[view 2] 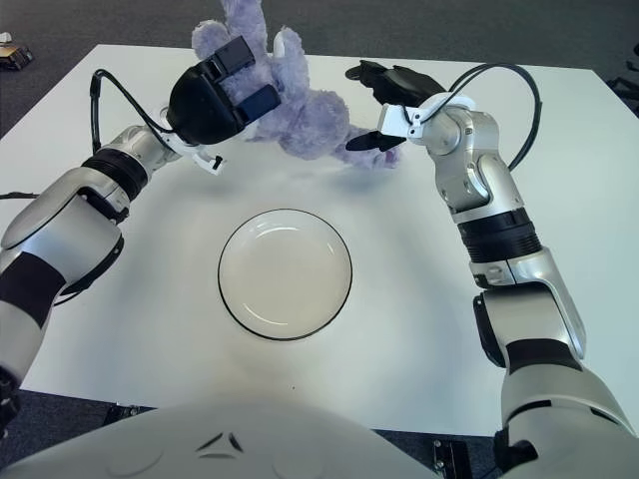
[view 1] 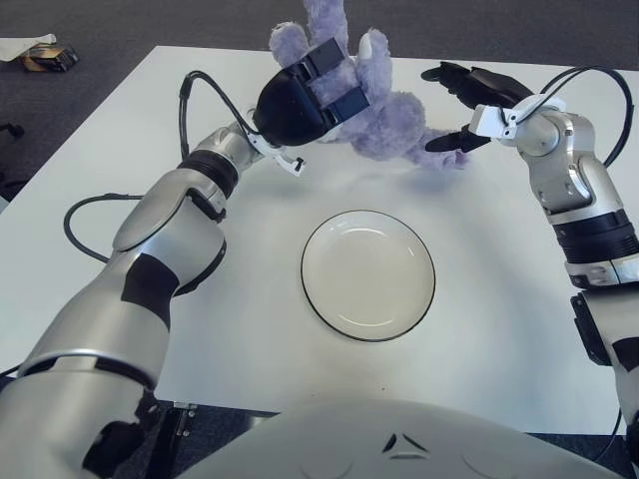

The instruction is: Put the doll into the plate.

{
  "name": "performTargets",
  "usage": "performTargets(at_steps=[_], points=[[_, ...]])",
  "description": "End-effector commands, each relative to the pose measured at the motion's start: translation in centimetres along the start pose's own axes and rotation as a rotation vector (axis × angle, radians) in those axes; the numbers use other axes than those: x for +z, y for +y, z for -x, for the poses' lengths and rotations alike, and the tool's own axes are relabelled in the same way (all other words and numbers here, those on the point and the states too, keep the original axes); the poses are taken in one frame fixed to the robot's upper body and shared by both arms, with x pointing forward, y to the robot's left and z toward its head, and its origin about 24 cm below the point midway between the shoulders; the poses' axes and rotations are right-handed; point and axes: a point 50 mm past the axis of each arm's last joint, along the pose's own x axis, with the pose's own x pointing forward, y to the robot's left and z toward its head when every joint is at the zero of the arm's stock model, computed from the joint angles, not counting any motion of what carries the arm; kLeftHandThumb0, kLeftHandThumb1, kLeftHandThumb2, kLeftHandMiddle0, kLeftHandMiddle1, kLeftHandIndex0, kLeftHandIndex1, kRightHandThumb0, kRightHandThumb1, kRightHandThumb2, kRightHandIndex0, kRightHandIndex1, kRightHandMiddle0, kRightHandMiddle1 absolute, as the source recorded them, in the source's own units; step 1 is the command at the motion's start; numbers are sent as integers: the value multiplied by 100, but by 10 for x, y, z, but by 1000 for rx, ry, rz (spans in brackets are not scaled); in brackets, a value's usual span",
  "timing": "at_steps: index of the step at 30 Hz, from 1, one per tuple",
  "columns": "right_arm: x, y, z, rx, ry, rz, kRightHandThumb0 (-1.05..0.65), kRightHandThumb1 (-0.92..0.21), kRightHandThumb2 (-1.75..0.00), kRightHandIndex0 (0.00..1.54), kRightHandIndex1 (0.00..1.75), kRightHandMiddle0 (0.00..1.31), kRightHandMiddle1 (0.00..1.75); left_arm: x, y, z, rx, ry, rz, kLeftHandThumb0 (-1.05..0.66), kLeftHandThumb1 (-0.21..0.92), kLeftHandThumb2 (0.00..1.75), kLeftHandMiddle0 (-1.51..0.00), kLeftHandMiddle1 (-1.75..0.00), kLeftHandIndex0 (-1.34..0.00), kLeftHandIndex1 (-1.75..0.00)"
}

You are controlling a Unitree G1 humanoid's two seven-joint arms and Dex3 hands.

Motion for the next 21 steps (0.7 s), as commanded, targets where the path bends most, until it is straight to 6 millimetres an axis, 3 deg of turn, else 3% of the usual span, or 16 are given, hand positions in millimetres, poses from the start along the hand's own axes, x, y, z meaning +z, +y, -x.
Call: performTargets(at_steps=[1,12,21], points=[[5,-9,-8,-16,-14,14,-105,-75,-39,0,60,0,29,-5,1,-13,38,-4,-8,0,3,155,-86,-146,-70,-175],[10,-11,-23,-4,-29,-10,-105,-75,-37,0,50,0,32,-2,0,-19,59,31,15,0,2,165,-80,-171,-65,-175],[6,-5,-36,22,-23,-12,-105,-77,-37,0,46,0,40,-1,-1,-23,69,44,21,0,-4,172,-86,-175,-68,-173]])
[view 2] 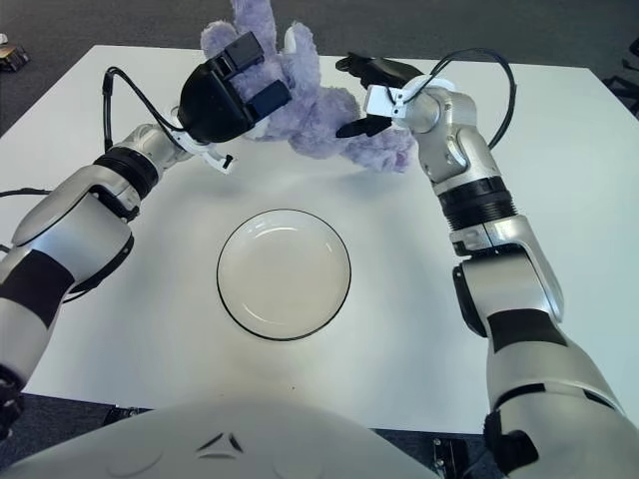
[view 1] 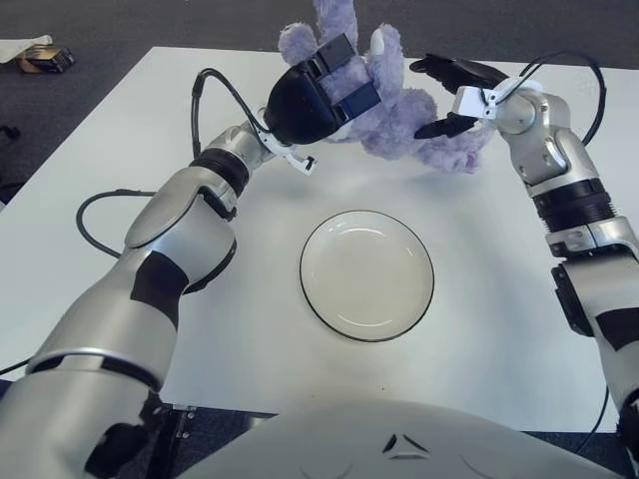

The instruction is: Put the doll into the plate.

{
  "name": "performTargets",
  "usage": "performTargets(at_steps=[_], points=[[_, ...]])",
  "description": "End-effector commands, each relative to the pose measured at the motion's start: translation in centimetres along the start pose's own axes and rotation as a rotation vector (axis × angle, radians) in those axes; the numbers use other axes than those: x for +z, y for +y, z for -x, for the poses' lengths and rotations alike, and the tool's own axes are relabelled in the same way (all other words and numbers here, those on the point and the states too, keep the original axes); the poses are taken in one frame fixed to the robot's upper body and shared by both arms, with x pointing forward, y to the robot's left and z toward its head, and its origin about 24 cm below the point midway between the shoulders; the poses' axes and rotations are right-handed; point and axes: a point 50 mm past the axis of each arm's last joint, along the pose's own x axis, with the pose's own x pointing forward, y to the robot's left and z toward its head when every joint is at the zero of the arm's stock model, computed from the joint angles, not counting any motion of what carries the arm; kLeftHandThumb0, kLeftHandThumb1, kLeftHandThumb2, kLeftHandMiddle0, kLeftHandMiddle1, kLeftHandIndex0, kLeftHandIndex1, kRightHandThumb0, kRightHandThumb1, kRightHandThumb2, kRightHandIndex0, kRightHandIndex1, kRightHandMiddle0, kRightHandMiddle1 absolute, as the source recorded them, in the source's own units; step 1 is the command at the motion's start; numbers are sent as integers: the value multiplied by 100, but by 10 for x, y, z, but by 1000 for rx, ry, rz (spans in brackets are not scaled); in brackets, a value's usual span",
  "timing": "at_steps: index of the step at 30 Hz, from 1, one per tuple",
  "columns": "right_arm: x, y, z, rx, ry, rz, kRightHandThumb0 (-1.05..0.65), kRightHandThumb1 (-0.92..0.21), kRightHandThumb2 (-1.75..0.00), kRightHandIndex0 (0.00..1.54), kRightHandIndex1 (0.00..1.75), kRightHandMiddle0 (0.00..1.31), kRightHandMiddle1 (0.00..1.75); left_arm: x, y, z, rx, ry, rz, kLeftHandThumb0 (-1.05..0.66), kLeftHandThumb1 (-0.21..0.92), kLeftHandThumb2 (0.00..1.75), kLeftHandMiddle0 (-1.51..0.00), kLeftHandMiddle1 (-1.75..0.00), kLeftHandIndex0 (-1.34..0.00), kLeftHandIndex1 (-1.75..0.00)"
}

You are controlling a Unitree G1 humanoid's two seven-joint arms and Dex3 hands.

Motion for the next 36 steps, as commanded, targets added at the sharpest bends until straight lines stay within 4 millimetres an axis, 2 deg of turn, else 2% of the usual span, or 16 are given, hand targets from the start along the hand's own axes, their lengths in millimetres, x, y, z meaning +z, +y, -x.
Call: performTargets(at_steps=[1,4,6,15,23,27,31,36], points=[[3,-3,-4,-9,-15,21,-105,-77,-37,0,46,0,41,-6,2,-13,42,1,-17,0,-4,172,-86,-175,-68,-173],[8,1,-5,2,-27,27,-105,-78,-36,0,46,0,42,-6,2,-15,51,1,-33,0,-1,168,-84,-172,-65,-174],[9,2,-5,11,-33,20,-105,-78,-36,0,47,0,43,-6,1,-16,55,0,-41,0,1,162,-85,-163,-64,-174],[10,7,-7,51,-31,-24,-105,-78,-35,0,51,0,50,-7,1,-20,58,10,-53,0,3,154,-90,-144,-66,-175],[8,14,-9,88,-18,-96,-105,-81,-34,0,45,0,41,-8,-1,-19,36,16,-58,0,3,159,-87,-156,-63,-175],[9,18,-9,105,-12,-107,-105,-83,-31,0,48,0,41,-9,-1,-19,28,13,-60,0,3,160,-86,-162,-62,-175],[9,22,-10,130,-11,-132,-105,-86,-27,0,62,0,43,-10,-1,-21,22,8,-64,0,1,165,-84,-171,-61,-175],[9,25,-11,140,-21,-164,-105,-85,-24,3,79,0,54,-10,-2,-22,13,7,-68,0,-5,173,-89,-174,-66,-173]])
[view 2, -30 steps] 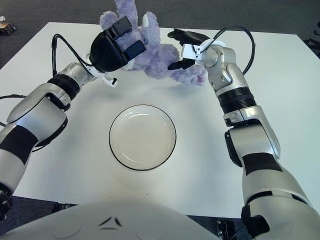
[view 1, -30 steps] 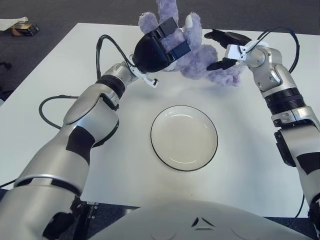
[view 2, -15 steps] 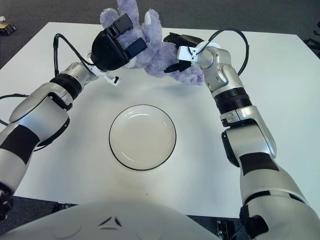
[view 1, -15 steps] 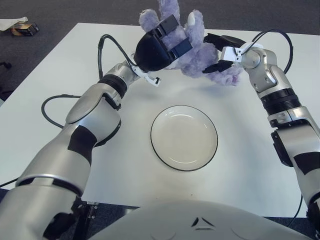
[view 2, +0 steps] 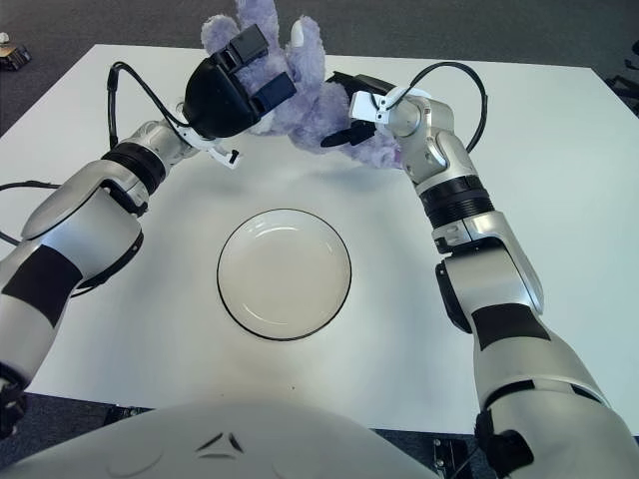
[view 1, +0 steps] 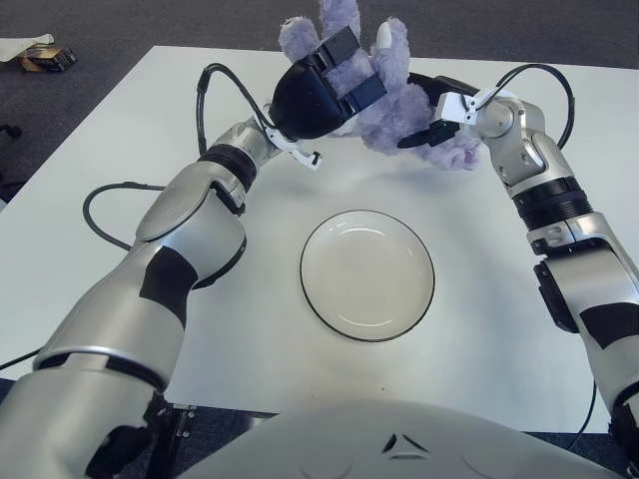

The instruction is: Put the doll into the plate.

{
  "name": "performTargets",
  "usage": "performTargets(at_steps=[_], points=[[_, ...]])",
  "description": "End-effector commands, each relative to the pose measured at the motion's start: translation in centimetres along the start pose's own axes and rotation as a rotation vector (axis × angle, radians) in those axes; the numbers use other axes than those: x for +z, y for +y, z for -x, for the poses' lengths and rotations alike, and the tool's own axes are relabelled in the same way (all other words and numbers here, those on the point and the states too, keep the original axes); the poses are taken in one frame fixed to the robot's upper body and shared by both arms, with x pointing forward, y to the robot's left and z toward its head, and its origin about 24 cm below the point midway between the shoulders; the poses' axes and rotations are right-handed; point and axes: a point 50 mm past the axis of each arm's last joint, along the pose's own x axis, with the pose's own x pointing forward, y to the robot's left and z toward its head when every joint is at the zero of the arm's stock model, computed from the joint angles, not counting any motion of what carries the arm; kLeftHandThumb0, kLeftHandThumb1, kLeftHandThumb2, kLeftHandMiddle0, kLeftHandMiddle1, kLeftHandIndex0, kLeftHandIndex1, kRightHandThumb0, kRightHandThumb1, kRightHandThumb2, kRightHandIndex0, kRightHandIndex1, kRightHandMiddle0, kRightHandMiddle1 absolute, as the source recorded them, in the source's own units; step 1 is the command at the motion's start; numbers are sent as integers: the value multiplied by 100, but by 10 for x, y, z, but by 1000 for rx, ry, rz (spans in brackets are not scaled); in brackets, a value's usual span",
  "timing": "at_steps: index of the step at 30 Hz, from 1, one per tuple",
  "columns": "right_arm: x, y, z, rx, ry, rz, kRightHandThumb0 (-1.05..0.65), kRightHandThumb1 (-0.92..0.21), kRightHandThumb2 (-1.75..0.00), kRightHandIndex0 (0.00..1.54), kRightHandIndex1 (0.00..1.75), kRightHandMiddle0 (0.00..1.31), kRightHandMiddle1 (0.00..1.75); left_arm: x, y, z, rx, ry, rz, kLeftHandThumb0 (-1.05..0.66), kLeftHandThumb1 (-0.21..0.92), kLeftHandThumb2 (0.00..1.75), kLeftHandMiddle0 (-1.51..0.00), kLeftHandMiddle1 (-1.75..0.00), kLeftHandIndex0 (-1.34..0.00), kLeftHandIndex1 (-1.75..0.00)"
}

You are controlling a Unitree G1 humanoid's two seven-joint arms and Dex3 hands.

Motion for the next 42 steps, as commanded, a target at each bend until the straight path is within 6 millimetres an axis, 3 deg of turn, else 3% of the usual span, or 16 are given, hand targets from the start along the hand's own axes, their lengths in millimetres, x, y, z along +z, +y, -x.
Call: performTargets(at_steps=[1,7,10,16,18,20,24,26,28,30,33,42], points=[[0,4,-2,17,-13,-34,-105,-85,-24,3,82,0,55,-9,3,-15,35,-8,-36,0,-6,173,-89,-174,-67,-173],[1,7,-2,11,-39,-72,-98,-81,-25,9,96,0,69,-10,2,-16,24,-1,-37,-1,-7,175,-90,-175,-69,-171],[2,7,-2,-5,-52,-94,-89,-70,-44,13,98,0,77,-10,2,-16,16,3,-39,-1,-7,175,-90,-175,-69,-171],[3,9,-2,-51,-65,-107,-59,-39,-94,40,125,0,142,-10,1,-17,6,6,-48,-1,-7,175,-90,-175,-69,-171],[3,9,-2,-70,-70,-96,-10,-44,-93,52,136,3,155,-10,1,-17,7,7,-51,-1,-7,175,-90,-175,-69,-171],[3,10,-2,-85,-75,-79,16,-41,-98,61,142,9,165,-10,1,-18,10,10,-50,-1,-7,175,-90,-175,-69,-171],[3,10,-3,-114,-80,-50,4,-30,-117,79,131,36,172,-10,1,-19,12,17,-47,-1,-7,175,-90,-175,-68,-172],[3,10,-3,-132,-82,-50,1,-18,-130,90,123,53,174,-10,1,-19,12,19,-44,0,-6,175,-89,-175,-68,-173],[2,10,-4,-143,-84,-58,1,-10,-138,95,121,62,174,-10,1,-19,12,20,-43,0,-6,175,-89,-175,-67,-174],[1,10,-4,-150,-87,-87,0,-6,-143,98,119,66,174,-10,1,-19,12,21,-40,0,-6,175,-89,-175,-67,-174],[-2,11,-4,-165,-97,-150,0,3,-157,99,135,69,175,-10,1,-19,14,23,-34,0,-6,175,-89,-175,-66,-174],[-6,14,-4,-198,-106,-229,0,6,-168,95,156,68,175,-10,0,-18,4,61,-10,0,-6,175,-89,-175,-67,-174]])
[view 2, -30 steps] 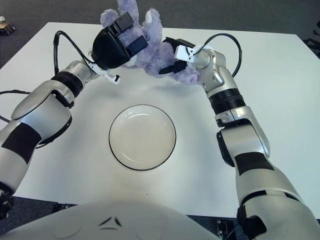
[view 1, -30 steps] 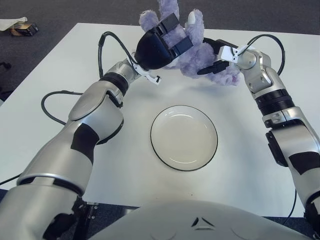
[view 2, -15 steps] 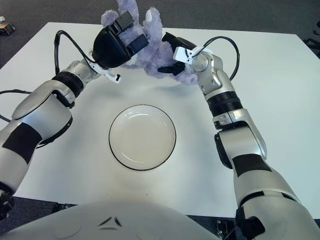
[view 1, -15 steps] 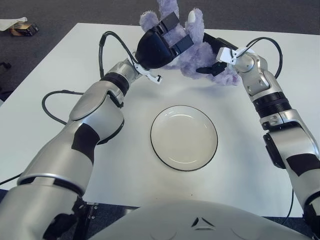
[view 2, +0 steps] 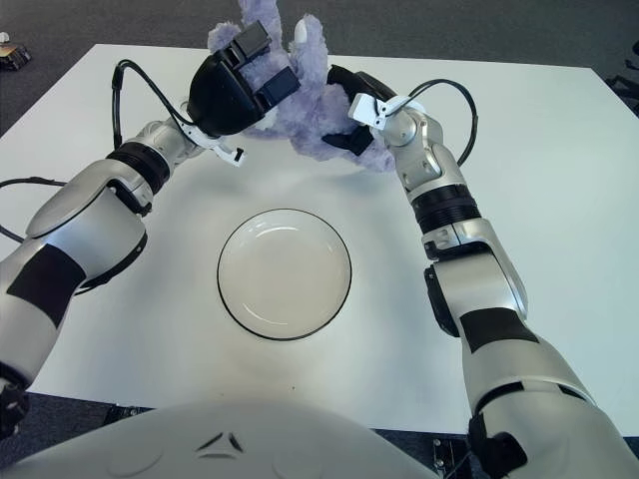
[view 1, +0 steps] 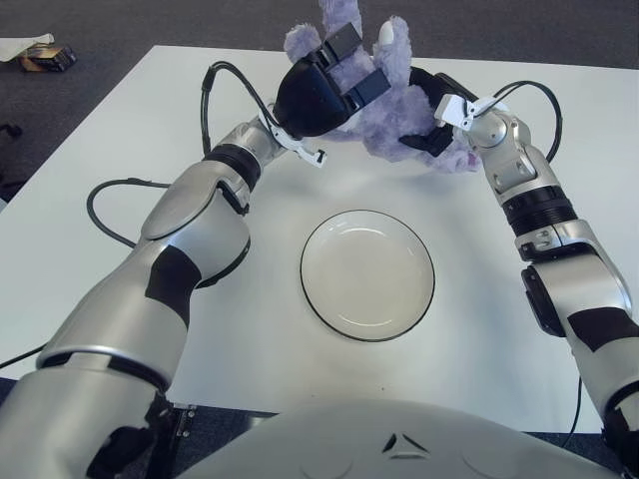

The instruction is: Put the doll into the plate.

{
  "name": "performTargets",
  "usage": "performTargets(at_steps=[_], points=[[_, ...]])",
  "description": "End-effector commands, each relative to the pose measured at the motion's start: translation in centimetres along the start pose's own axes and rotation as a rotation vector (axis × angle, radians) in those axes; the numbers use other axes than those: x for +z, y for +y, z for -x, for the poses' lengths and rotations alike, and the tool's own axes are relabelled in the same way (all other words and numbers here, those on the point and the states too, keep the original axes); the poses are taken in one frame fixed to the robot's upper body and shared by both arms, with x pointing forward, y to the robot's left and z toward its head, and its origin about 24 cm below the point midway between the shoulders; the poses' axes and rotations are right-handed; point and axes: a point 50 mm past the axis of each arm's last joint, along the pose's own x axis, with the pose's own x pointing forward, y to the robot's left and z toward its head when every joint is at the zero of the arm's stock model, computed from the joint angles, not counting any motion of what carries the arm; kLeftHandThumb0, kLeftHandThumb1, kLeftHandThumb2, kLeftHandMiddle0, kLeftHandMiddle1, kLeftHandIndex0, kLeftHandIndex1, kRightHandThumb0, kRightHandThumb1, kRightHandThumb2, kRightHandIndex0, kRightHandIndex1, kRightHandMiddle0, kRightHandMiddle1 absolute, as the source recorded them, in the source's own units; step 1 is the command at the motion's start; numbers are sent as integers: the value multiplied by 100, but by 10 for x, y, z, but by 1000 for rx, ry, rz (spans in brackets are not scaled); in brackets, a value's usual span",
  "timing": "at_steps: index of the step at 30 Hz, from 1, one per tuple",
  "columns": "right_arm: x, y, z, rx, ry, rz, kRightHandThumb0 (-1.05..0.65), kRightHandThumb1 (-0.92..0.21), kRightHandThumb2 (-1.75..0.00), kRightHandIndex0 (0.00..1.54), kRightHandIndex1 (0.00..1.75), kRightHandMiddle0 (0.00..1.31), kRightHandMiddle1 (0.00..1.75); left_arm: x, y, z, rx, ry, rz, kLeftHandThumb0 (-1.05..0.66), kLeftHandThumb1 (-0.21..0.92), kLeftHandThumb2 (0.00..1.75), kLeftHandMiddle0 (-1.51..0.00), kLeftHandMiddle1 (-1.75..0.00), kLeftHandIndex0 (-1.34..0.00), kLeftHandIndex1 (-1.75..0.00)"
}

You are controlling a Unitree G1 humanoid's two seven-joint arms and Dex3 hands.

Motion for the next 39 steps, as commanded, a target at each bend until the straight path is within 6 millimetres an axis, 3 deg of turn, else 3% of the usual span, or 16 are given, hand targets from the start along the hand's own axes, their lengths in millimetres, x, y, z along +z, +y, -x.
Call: performTargets(at_steps=[1,13,21,23,26,31,32,33,35,39], points=[[-4,6,1,-4,-5,-38,0,7,-169,95,157,68,175,-11,3,-12,21,35,-20,0,-6,175,-89,-175,-67,-174],[-16,8,2,-81,47,63,0,9,-174,94,164,70,175,-12,-3,-12,-67,161,-23,0,4,164,-82,-174,-59,-175],[-20,8,2,-109,68,82,0,9,-175,92,167,70,175,-14,-6,-12,-118,198,-21,-1,5,161,-82,-173,-61,-168],[-21,7,2,-117,70,85,0,9,-175,92,167,70,175,-14,-6,-12,-130,211,-15,-1,10,153,-79,-174,-60,-162],[-22,7,2,-128,73,87,0,8,-175,91,168,70,175,-15,-7,-12,-145,228,-4,-1,28,135,-57,-174,-49,-170],[-24,8,3,-178,75,146,0,8,-175,91,169,70,175,-15,-10,-12,-189,318,56,-1,48,113,-39,-175,-36,-174],[-25,8,3,-187,73,159,0,8,-175,91,169,70,175,-15,-11,-13,-198,337,72,-13,64,91,-41,-170,-30,-174],[-25,9,3,-195,72,171,0,8,-175,91,169,70,175,-16,-11,-13,-205,353,87,-18,70,83,-42,-169,-28,-174],[-26,9,4,-210,69,190,0,8,-175,91,168,70,175,-16,-12,-13,-216,376,108,-52,83,83,-40,-161,-11,-169],[-29,11,4,-241,66,220,0,9,-175,92,166,70,175,-18,-12,-15,-233,409,135,-75,90,92,-37,-155,-3,-161]])
